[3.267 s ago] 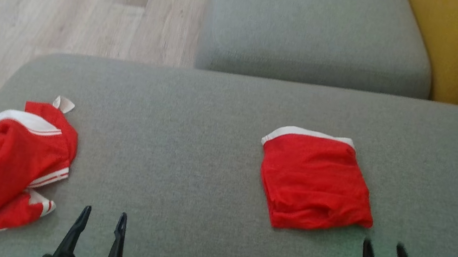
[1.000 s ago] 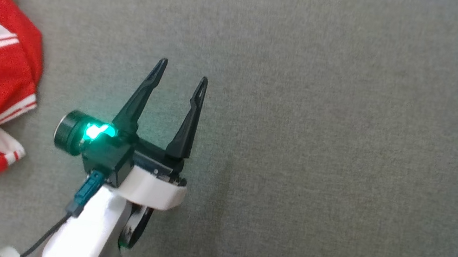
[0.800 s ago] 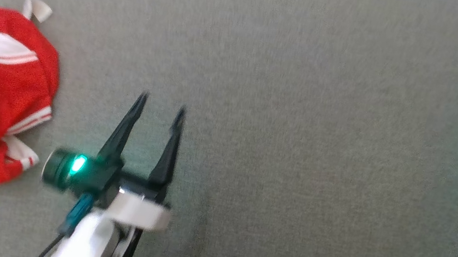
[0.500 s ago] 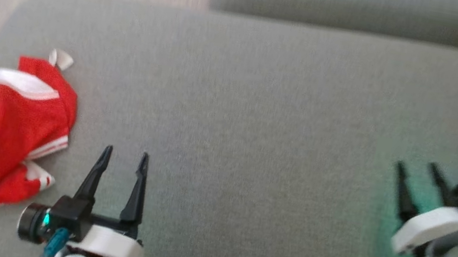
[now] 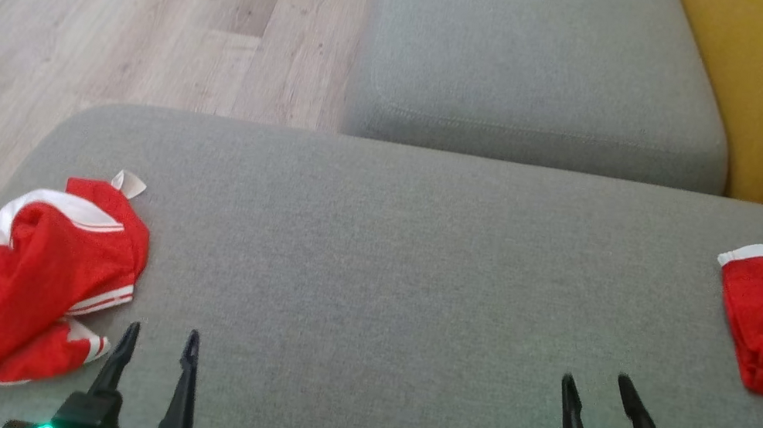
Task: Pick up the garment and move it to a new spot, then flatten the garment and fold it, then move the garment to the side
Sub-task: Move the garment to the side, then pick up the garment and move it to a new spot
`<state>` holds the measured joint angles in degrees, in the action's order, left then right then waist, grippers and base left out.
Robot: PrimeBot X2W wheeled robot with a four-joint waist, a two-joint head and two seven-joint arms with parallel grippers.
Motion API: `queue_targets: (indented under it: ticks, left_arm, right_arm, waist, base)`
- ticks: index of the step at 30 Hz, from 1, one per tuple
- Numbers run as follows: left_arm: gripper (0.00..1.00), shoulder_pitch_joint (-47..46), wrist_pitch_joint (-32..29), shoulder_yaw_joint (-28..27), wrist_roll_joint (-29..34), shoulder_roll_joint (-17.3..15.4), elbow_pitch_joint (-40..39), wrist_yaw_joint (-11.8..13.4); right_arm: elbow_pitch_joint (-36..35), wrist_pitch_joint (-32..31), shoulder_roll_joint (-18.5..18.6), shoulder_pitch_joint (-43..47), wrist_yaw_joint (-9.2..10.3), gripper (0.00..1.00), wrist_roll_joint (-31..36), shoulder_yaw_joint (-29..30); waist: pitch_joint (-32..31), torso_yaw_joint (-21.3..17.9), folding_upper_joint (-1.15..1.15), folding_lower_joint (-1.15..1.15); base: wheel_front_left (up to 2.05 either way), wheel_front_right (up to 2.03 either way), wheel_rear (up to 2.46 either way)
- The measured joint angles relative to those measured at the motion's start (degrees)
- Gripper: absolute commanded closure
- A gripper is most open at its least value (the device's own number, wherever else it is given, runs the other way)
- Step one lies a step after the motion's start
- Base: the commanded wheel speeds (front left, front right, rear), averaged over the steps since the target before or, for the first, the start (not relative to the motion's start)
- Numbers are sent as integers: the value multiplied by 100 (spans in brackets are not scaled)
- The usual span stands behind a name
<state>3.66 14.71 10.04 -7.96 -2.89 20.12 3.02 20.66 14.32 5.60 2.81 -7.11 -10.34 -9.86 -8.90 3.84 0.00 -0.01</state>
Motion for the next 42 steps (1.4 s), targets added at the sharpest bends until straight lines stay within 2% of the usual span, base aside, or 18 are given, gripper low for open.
queue_targets:
  ticks: [7, 20, 25, 30, 36, 37, 42]
  left_arm:
    - [0, 135, 0, -144, 92, -2, 48, 0]
    - [0, 252, 0, -259, 155, -3, 172, -8]
    - [0, 248, 0, -257, 180, -3, 196, -38]
    - [0, 202, -1, -254, 355, -9, 178, -57]
    - [0, 69, 0, -259, 459, -66, -26, -101]
    - [0, 66, 0, -313, 456, -102, -178, -64]
    - [0, 15, 0, -601, 447, -116, -631, 112]
  right_arm:
    - [-141, 0, -146, 429, 0, 0, 199, 122]
    - [-151, 0, -202, 497, 0, 0, 246, 232]
    - [-152, 0, -223, 512, 0, 0, 265, 275]
    - [-176, 0, -265, 582, 0, 0, 263, 292]
    - [-205, 0, -297, 610, 0, 0, 232, 357]
    - [-204, 0, -298, 554, 0, 0, 231, 291]
    - [-110, 0, -301, -112, 0, 0, 236, 86]
  waist:
    - [-180, -52, 0, 0]
    - [-261, -92, 0, 1]
    - [-237, 36, 0, 2]
    - [-184, 429, 0, 2]
    - [-107, 1215, 0, 2]
    - [-50, 1500, 0, 1]
    - [264, 2014, 0, 2]
  base:
    - [0, 0, 0]
    - [0, 0, 0]
    - [0, 0, 0]
    - [0, 0, 0]
    - [0, 0, 0]
    - [0, 0, 0]
    - [0, 0, 0]
